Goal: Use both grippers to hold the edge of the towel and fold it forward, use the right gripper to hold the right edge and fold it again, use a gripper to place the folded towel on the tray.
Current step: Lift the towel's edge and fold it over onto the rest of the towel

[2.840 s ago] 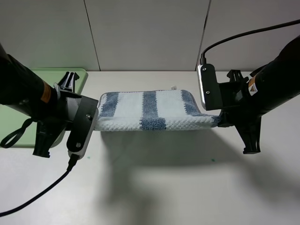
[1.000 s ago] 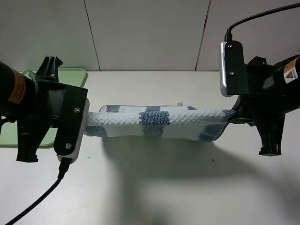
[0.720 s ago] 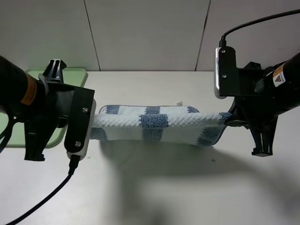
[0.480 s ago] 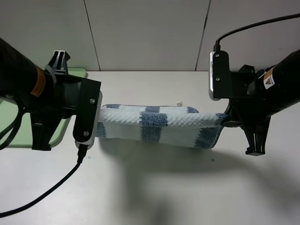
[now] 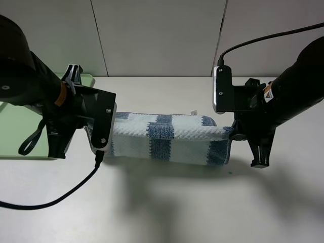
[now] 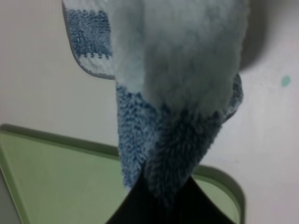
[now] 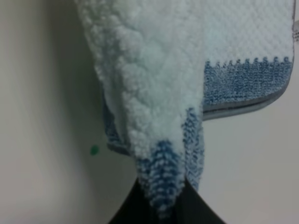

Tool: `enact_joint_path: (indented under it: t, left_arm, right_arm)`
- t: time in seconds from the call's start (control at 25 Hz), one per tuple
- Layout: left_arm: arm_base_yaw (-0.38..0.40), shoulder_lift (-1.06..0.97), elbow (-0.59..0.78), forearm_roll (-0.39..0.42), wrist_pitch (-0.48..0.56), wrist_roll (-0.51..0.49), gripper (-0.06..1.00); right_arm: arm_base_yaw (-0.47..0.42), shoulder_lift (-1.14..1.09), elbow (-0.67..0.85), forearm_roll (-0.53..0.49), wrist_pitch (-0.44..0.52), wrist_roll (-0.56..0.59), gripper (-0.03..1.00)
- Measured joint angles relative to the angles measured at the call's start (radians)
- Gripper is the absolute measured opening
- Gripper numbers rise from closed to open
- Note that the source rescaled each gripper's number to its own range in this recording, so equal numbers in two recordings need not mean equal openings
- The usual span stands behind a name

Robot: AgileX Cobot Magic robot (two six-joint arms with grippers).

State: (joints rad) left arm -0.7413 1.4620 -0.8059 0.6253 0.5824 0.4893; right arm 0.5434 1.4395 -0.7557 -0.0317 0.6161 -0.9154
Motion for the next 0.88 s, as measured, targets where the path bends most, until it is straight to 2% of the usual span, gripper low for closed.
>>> enact_joint_path:
  t: [0.4,0.88]
  left_arm:
    - [0.086,0.1,-0.005,0.046,-0.086,0.0,0.0]
    - [0.093,0.196,-0.081,0.082,-0.131,-0.001,0.0]
  right_arm:
    - [-0.002,0.152,-0.097,-0.011,-0.036,0.0,0.0]
    - [-0.015,0.26,-0.154,-0.074,-0.062,0.0,0.0]
